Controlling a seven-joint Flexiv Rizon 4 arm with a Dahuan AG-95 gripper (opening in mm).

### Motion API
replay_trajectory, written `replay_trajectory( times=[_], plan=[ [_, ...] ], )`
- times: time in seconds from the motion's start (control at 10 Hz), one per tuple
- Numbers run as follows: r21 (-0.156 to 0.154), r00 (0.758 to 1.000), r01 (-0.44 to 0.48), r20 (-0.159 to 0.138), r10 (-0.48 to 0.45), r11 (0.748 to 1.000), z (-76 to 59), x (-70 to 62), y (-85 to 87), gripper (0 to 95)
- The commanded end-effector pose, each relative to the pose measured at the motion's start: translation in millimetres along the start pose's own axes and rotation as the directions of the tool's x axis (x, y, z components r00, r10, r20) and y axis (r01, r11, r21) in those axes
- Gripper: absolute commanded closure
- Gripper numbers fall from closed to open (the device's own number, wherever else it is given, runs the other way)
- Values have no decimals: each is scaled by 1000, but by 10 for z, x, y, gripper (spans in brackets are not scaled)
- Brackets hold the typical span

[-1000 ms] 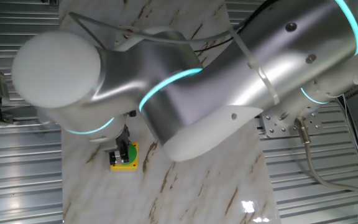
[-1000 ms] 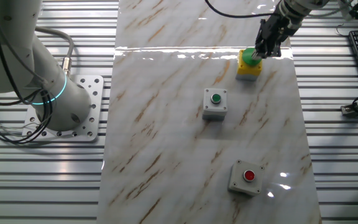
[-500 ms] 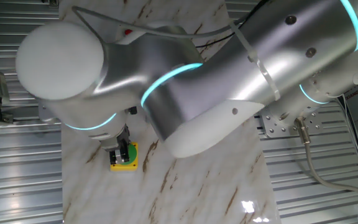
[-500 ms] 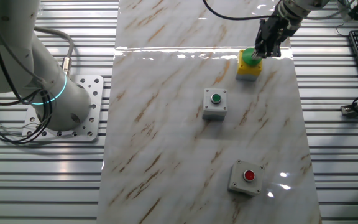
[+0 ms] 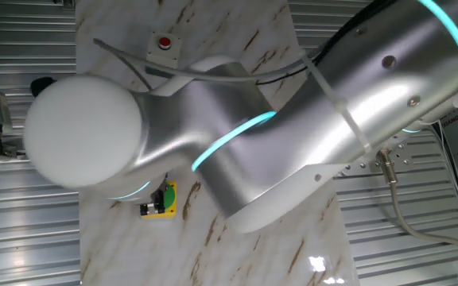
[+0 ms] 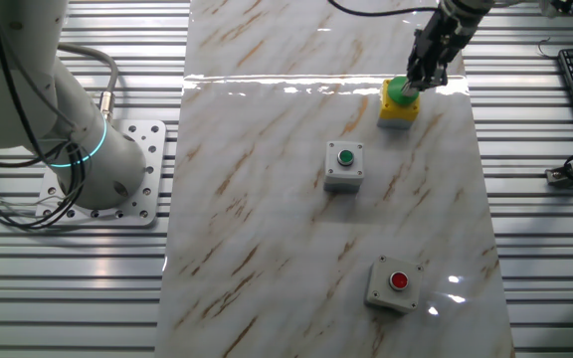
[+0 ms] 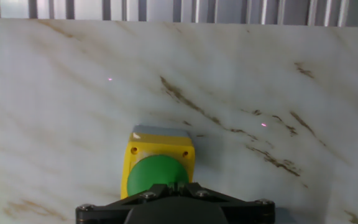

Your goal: Press three buttons from left to right in sequence

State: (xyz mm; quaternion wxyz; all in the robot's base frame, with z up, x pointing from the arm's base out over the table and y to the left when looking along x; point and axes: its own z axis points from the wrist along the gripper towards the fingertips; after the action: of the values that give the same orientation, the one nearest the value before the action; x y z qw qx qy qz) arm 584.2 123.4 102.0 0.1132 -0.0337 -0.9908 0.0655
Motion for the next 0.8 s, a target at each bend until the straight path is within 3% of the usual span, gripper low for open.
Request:
replay_trajectory(
  times=[0.1,0.6,0.8],
  plan=[
    [-40,1000,-8,-8,8,999,2,18,-8,950],
    [-52,1000,-30,-10,30,998,-11,9,4,950],
    [-60,998,-54,-24,53,997,-55,-18,49,950]
  ],
)
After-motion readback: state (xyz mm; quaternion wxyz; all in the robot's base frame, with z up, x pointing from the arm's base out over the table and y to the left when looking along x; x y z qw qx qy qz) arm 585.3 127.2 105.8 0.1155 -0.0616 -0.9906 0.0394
